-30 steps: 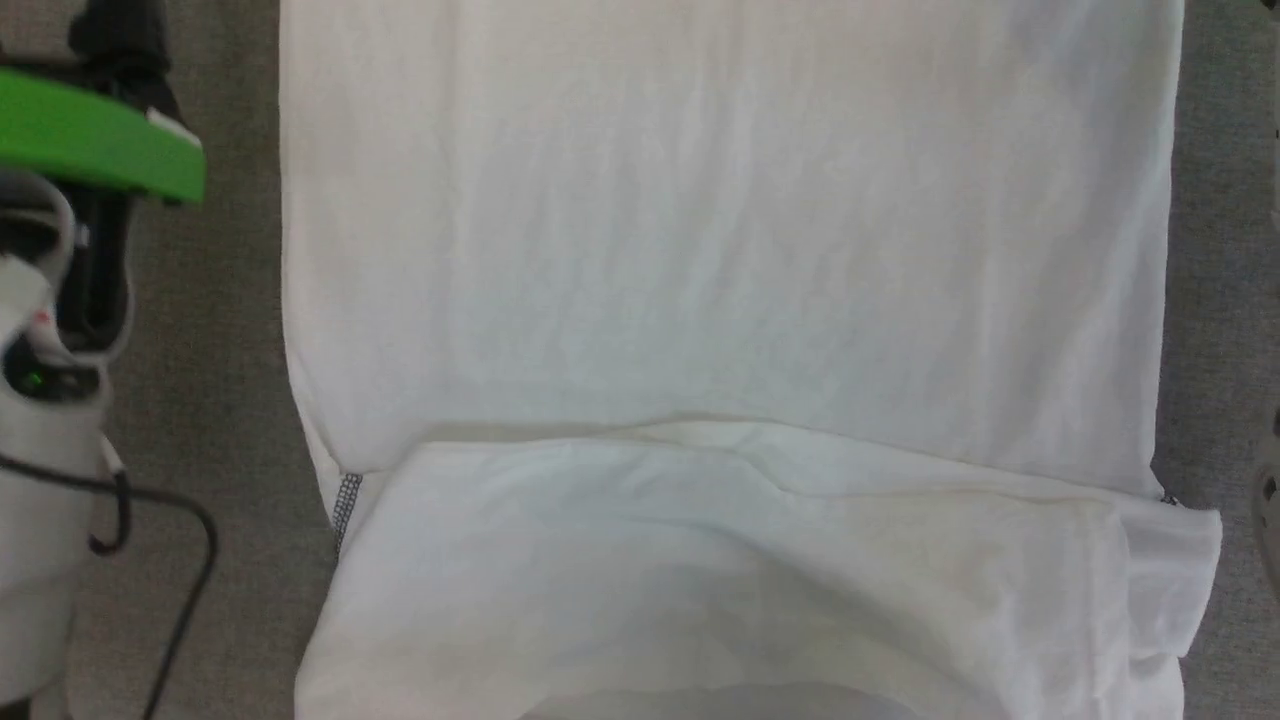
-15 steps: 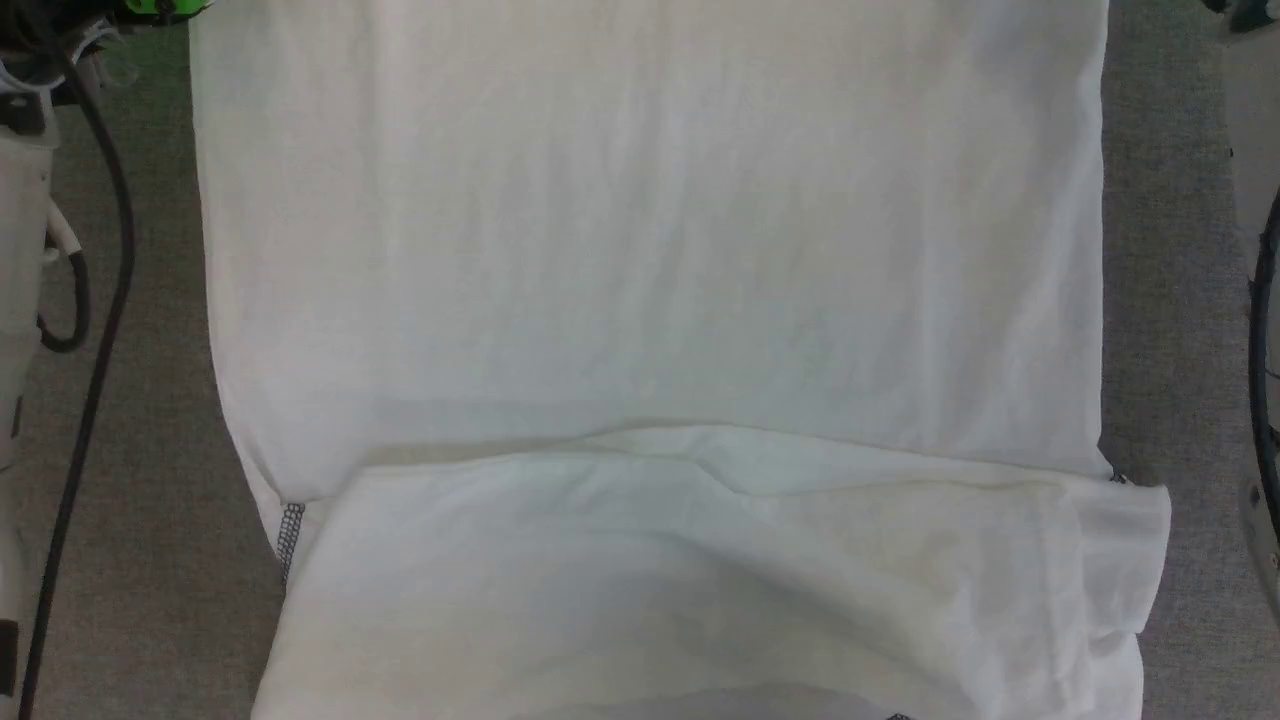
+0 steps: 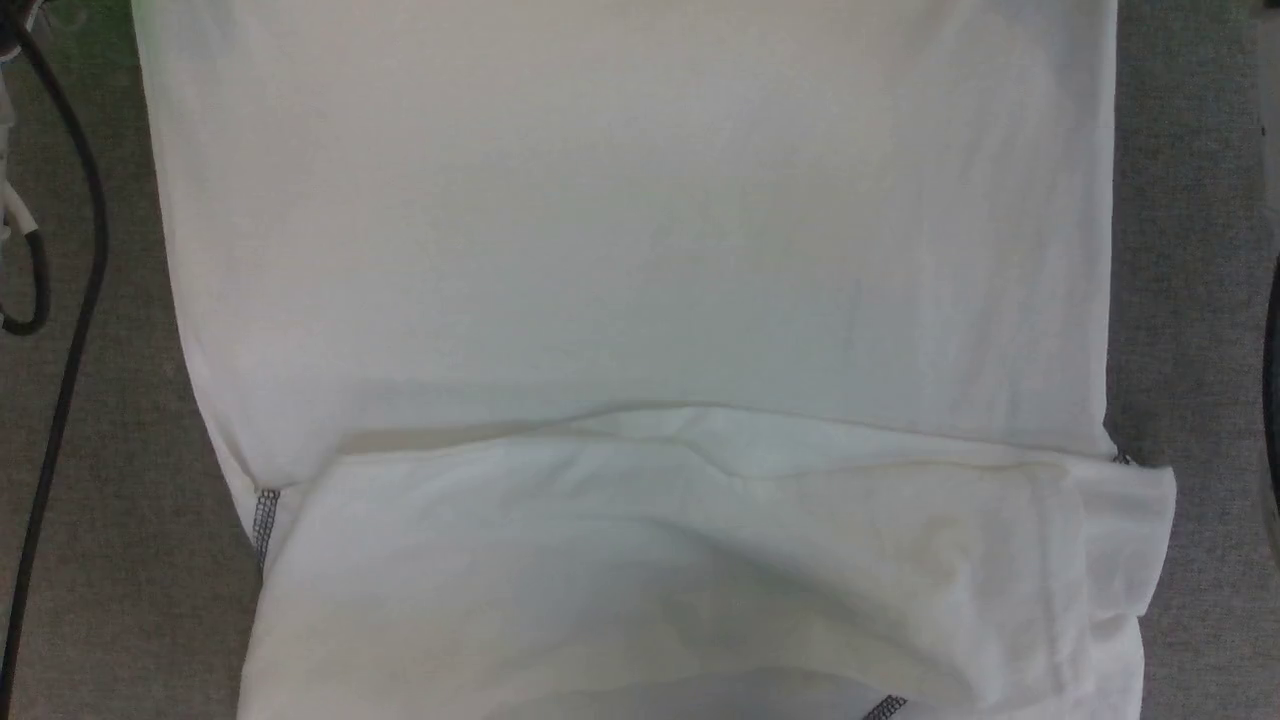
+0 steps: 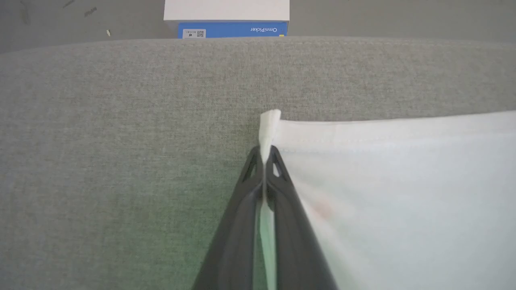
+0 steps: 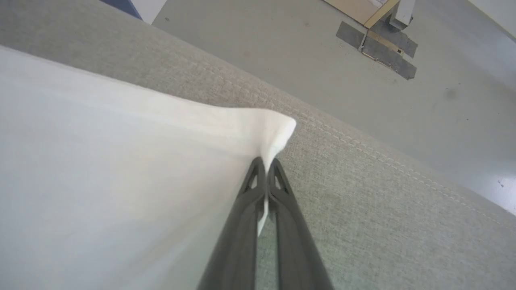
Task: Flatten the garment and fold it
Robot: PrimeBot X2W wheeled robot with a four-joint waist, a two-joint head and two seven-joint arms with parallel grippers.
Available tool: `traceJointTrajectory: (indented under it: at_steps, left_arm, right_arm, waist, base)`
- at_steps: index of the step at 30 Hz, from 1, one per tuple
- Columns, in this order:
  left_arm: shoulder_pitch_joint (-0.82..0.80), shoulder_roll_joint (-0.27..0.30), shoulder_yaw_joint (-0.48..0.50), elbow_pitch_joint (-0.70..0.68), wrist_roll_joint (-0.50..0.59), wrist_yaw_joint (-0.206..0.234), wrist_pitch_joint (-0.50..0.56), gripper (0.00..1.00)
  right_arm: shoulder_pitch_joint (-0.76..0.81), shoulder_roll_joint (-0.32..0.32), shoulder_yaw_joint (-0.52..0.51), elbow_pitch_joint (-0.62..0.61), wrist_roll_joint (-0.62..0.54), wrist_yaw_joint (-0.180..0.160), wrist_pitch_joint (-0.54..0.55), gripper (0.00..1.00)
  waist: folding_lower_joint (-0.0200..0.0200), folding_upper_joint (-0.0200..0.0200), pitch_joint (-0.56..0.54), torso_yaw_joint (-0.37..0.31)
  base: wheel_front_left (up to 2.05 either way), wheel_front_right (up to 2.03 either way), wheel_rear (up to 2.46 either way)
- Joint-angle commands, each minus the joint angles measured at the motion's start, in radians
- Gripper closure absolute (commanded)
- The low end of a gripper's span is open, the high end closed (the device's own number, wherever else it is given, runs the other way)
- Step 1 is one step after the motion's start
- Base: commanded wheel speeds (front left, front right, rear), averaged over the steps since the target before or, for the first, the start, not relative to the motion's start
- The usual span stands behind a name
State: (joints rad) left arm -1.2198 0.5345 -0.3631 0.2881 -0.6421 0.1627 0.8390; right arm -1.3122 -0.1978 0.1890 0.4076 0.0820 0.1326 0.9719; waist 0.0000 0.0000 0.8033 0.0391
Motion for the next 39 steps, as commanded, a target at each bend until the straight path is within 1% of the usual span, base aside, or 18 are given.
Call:
traceJointTrajectory:
  at_steps: [1,3,6,9,12,14,17,21,24,27,29,31,33,36,39]
  left_arm:
    - [-0.014,0.013,0.006,0.007,0.025,0.005,-0.040,1.00]
    - [-0.042,0.019,0.009,0.013,0.071,0.008,-0.135,1.00]
    - [-0.074,0.012,0.010,0.019,0.119,0.009,-0.262,1.00]
    - [-0.105,0.001,0.008,0.040,0.149,-0.005,-0.378,1.00]
    - [-0.124,-0.011,0.006,0.066,0.166,-0.022,-0.474,1.00]
    - [-0.121,-0.021,0.010,0.082,0.161,-0.042,-0.540,1.00]
    - [-0.083,-0.026,0.023,0.093,0.142,-0.071,-0.633,1.00]
    - [0.015,-0.031,0.033,0.086,0.100,-0.108,-0.704,1.00]
    - [0.124,-0.033,0.039,0.064,0.063,-0.130,-0.739,1.00]
    - [0.241,-0.037,0.055,0.025,0.020,-0.133,-0.764,1.00]
    - [0.327,-0.035,0.049,-0.005,0.004,-0.139,-0.772,1.00]
    - [0.414,-0.046,0.068,-0.046,-0.034,-0.130,-0.790,1.00]
    - [0.508,-0.058,0.094,-0.097,-0.070,-0.111,-0.817,1.00]
    - [0.661,-0.081,0.114,-0.189,-0.111,-0.082,-0.846,1.00]
    - [0.794,-0.104,0.115,-0.251,-0.135,-0.055,-0.863,1.00]
  right_arm:
    - [-0.025,-0.008,-0.006,0.008,-0.013,-0.002,-0.030,1.00]
    - [-0.043,-0.002,-0.020,0.018,-0.025,-0.002,-0.093,1.00]
    - [-0.063,0.003,-0.039,0.037,-0.052,-0.002,-0.169,1.00]
    - [-0.085,0.011,-0.066,0.058,-0.078,-0.002,-0.242,1.00]
    - [-0.097,0.018,-0.093,0.078,-0.097,-0.002,-0.306,1.00]
    - [-0.093,0.025,-0.104,0.091,-0.096,-0.002,-0.353,1.00]
    - [-0.062,0.034,-0.114,0.109,-0.056,-0.002,-0.412,1.00]
    - [0.010,0.030,-0.126,0.112,0.037,-0.002,-0.466,1.00]
    - [0.113,0.018,-0.116,0.093,0.124,-0.002,-0.479,1.00]
    - [0.224,-0.003,-0.108,0.047,0.200,-0.002,-0.489,1.00]
    - [0.314,-0.013,-0.116,0.008,0.256,-0.002,-0.497,1.00]
    - [0.406,-0.021,-0.131,-0.042,0.300,-0.002,-0.503,1.00]
    - [0.500,-0.019,-0.146,-0.089,0.331,-0.002,-0.511,1.00]
    - [0.643,-0.003,-0.183,-0.155,0.373,-0.002,-0.516,1.00]
    - [0.771,0.014,-0.225,-0.209,0.387,-0.002,-0.519,1.00]
  waist:
    - [0.0000,0.0000,-0.003,0.000]
    - [0.0000,0.0000,-0.009,-0.001]
    - [0.0000,0.0000,-0.023,0.000]
    - [0.0000,0.0000,-0.042,-0.001]
    - [0.0000,0.0000,-0.066,-0.001]
    - [0.0000,0.0000,-0.092,-0.002]
    - [0.0000,0.0000,-0.145,-0.008]
    - [0.0000,0.0000,-0.221,-0.003]
    - [0.0000,0.0000,-0.294,0.004]
    - [0.0000,0.0000,-0.356,0.010]
    - [0.0000,0.0000,-0.404,0.018]
    - [0.0000,0.0000,-0.442,0.022]
    - [0.0000,0.0000,-0.483,0.022]
    - [0.0000,0.0000,-0.532,0.030]
    - [0.0000,0.0000,-0.576,0.043]
  base:
    - [0.00,0.00,0.00]
    - [0.00,0.00,0.00]
    - [0.00,0.00,0.00]
    - [0.00,0.00,0.00]
    - [0.00,0.00,0.00]
    - [0.00,0.00,0.00]
    - [0.00,0.00,0.00]
    - [0.00,0.00,0.00]
    - [0.00,0.00,0.00]
    - [0.00,0.00,0.00]
    - [0.00,0.00,0.00]
    - [0.00,0.00,0.00]
    - [0.00,0.00,0.00]
    - [0.00,0.00,0.00]
    - [0.00,0.00,0.00]
